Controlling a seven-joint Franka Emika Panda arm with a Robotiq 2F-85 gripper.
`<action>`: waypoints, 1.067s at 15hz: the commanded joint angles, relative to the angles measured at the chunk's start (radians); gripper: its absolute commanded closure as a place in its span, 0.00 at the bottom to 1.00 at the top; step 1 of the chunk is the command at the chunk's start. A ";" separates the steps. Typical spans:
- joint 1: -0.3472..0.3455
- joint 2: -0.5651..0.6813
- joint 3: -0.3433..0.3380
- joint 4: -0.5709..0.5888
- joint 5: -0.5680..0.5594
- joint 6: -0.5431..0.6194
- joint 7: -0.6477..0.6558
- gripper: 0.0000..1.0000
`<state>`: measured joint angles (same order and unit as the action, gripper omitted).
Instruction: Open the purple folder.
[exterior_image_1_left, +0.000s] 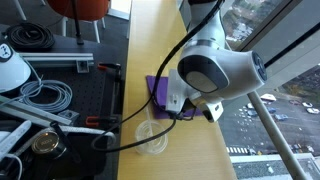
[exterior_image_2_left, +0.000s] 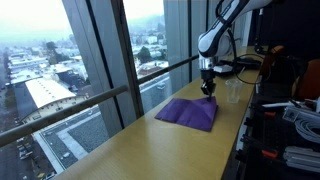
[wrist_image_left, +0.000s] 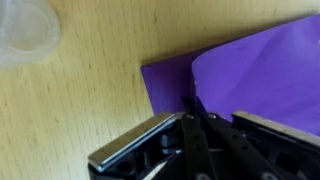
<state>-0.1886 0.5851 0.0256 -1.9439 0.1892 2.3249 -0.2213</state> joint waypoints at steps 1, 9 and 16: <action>0.097 -0.108 -0.057 -0.058 -0.136 0.007 0.100 1.00; 0.229 -0.285 -0.118 -0.089 -0.430 -0.048 0.343 1.00; 0.308 -0.380 -0.109 -0.186 -0.676 -0.059 0.540 1.00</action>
<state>0.0691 0.2702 -0.0739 -2.0584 -0.3520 2.2761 0.2081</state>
